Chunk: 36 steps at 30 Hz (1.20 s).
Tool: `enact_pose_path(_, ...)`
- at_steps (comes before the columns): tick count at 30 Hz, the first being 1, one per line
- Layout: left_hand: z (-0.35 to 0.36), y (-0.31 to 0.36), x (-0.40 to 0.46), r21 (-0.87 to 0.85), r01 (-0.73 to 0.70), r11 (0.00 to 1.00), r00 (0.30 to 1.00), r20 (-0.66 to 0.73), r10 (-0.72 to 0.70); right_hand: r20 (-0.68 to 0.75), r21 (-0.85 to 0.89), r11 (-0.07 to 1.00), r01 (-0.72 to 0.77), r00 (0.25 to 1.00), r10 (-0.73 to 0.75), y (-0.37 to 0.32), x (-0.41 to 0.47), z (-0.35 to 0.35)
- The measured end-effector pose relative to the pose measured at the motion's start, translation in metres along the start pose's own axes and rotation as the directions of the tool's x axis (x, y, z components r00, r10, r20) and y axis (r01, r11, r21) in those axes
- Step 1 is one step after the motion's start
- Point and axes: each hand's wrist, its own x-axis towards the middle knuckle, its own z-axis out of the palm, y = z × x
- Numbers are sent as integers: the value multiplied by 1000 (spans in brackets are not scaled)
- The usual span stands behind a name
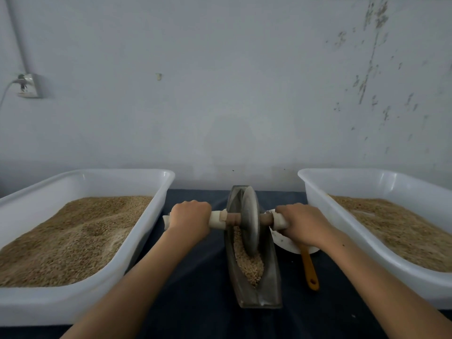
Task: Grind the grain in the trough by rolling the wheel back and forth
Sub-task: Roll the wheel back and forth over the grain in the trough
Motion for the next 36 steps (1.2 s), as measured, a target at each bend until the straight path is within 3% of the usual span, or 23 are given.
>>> enact_pose_path(5, 0, -11, 3, -112, -5, 994, 962, 272, 35, 244, -39, 999, 19, 970, -9, -4, -1, -20)
enact_pose_path(10, 2, -12, 6, -128, -5, 992, 959, 279, 40, 289, -14, 1000, 13, 957, -8, -5, -3, -23)
enact_pose_path(13, 4, -10, 5, -110, 9, 994, 975, 223, 16, 202, -42, 999, 16, 979, -7, -6, -2, -17)
enact_pose_path(18, 10, -5, 2, -101, 24, 995, 999, 32, -21, -212, -88, 995, 45, 975, -63, -6, -1, 4)
enact_pose_path(21, 11, -5, 3, -95, 22, 995, 1000, -1, -22, -254, -76, 995, 58, 964, -76, -4, 2, 8)
enact_pose_path(25, 10, -8, 3, -82, 19, 996, 994, 105, -11, -150, -109, 992, 56, 986, -72, -2, 3, 2)
enact_pose_path(30, 2, -12, 4, -115, 17, 993, 957, 289, 17, 157, -80, 996, 46, 987, -33, -5, 3, -17)
enact_pose_path(33, 1, -12, 4, -114, 7, 993, 955, 295, 27, 271, -40, 999, 23, 962, -11, -5, 1, -23)
enact_pose_path(36, 2, -10, 4, -98, 2, 995, 971, 236, 22, 227, -47, 998, 33, 974, -22, -3, 1, -20)
